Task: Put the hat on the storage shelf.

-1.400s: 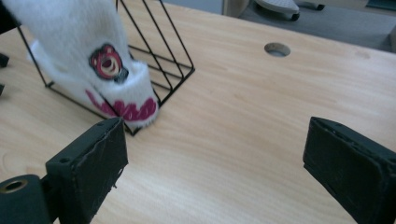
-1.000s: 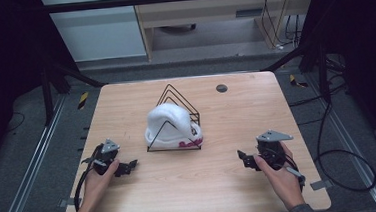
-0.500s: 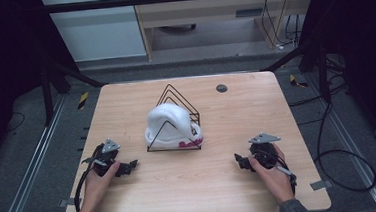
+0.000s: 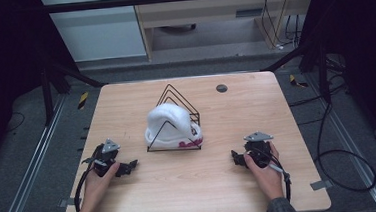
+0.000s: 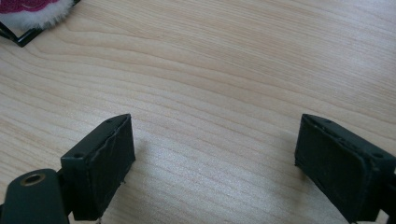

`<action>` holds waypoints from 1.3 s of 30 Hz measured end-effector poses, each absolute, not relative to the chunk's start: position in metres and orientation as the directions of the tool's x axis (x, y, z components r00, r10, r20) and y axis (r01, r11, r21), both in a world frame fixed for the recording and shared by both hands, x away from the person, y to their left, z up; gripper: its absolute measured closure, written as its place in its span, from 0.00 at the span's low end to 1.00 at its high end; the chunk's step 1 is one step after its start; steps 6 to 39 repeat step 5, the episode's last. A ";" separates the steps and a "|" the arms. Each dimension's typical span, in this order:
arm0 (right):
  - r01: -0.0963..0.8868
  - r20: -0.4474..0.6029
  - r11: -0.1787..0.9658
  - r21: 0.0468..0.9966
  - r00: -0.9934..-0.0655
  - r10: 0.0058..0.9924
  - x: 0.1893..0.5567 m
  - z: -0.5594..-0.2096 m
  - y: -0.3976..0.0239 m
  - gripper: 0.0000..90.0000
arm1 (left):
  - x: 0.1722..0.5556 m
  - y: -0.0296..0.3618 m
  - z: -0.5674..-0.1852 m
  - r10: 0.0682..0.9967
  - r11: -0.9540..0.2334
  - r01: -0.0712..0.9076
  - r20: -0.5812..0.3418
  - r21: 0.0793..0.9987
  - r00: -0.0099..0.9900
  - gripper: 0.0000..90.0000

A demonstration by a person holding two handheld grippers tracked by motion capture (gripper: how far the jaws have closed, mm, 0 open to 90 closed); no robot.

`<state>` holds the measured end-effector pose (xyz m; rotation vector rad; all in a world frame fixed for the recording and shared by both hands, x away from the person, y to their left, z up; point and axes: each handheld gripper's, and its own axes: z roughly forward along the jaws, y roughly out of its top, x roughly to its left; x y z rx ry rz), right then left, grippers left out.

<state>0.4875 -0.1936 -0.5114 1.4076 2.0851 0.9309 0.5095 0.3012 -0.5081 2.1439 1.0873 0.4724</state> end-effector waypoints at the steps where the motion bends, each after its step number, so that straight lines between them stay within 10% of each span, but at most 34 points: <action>1: 0.620 0.001 0.249 0.744 -0.374 0.927 0.487 -0.511 -0.194 0.13 | 0.510 0.301 -0.508 0.811 -0.421 0.565 0.016 0.710 0.585 0.00; 39: 0.624 -0.004 0.234 0.746 -0.347 0.938 0.486 -0.512 -0.193 0.13 | 0.509 0.301 -0.508 0.811 -0.424 0.565 0.019 0.708 0.584 0.00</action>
